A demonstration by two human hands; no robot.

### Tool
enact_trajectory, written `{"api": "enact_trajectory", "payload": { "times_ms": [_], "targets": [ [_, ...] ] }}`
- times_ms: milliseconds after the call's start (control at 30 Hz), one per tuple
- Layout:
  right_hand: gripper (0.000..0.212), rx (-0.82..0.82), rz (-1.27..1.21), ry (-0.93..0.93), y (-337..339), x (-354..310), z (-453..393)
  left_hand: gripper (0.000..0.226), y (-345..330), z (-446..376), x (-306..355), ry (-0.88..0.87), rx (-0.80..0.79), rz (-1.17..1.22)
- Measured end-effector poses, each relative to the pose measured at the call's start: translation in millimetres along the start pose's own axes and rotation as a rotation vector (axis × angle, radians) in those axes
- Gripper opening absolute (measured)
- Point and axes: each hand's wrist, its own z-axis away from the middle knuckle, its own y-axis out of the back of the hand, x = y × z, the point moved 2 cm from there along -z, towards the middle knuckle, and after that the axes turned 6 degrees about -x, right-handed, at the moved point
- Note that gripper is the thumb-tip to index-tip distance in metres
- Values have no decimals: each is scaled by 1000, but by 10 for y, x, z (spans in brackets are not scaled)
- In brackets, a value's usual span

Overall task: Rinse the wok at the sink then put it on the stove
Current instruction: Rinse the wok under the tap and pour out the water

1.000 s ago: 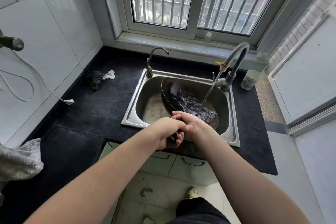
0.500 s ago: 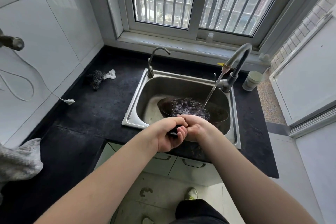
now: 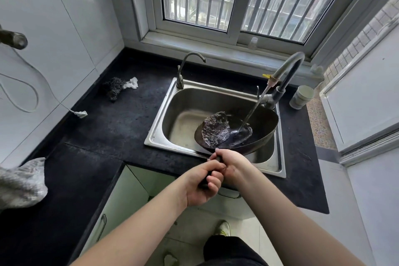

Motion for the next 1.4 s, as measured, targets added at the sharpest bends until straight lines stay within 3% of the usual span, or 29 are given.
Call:
{"api": "enact_trajectory", "payload": {
  "times_ms": [367, 600, 800, 1067, 1400],
  "targets": [
    [36, 172, 81, 322, 219, 346, -126, 36, 384, -237, -389, -21, -8, -114],
    [34, 148, 202, 439, 321, 406, -165, 46, 515, -371, -432, -47, -41, -284],
    [29, 95, 196, 464, 334, 327, -189, 17, 500, -459, -337, -118, -111, -421],
    [24, -12, 153, 515, 245, 225, -250, 12, 587, -567, -199, -252, -86, -530],
    [24, -97, 95, 433, 147, -92, -418, 10, 472, -741, 8, -383, -17, -639]
  ]
}}
